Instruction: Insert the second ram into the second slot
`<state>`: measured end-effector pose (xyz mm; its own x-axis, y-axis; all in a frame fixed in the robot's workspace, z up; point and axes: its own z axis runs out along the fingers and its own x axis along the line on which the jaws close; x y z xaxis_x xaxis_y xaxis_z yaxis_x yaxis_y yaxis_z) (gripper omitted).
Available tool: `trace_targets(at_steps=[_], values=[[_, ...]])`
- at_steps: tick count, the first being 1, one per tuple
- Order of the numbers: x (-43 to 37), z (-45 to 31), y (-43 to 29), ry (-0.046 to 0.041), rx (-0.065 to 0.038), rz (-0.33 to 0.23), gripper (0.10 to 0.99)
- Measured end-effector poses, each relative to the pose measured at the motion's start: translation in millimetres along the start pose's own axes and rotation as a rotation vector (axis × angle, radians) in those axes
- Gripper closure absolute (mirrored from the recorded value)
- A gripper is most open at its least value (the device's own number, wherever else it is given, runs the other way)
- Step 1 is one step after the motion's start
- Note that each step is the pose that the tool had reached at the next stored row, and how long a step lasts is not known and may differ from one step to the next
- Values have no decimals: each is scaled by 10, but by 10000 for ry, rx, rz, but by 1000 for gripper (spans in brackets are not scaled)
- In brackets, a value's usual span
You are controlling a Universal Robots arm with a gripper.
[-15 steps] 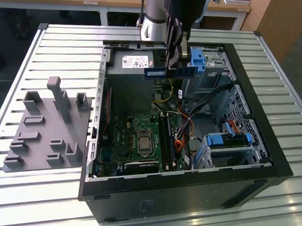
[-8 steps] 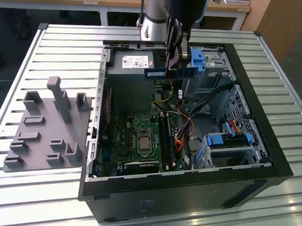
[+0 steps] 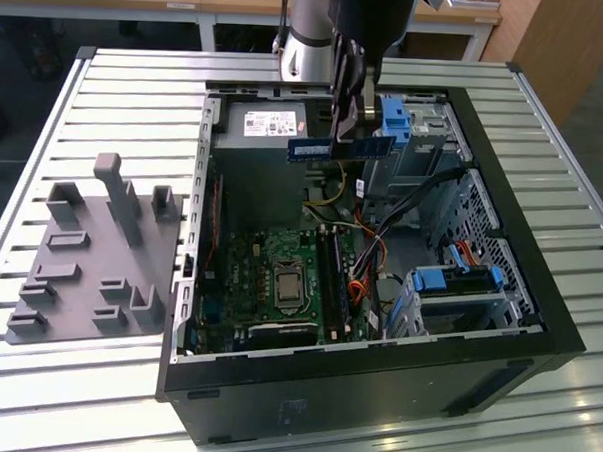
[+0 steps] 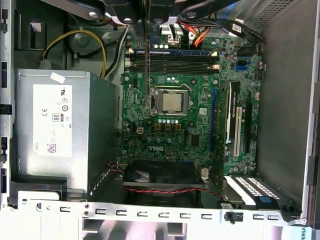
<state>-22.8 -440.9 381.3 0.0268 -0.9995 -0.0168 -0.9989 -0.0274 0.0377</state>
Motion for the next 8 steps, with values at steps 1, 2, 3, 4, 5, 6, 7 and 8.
trace_targets(at_steps=[1, 2, 3, 4, 5, 6, 7, 8], values=[[5, 0, 0, 1, -1, -1, 949], [8, 0, 0, 1, 0, 0, 949], [12, 0, 0, 0, 0, 0, 949], [16, 0, 0, 0, 0, 0, 949], [20, 0, 0, 0, 0, 0, 949], [24, 0, 1, 0, 0, 0, 949], [29, 0, 1, 0, 0, -1, 949], [33, 0, 1, 0, 0, 0, 949]])
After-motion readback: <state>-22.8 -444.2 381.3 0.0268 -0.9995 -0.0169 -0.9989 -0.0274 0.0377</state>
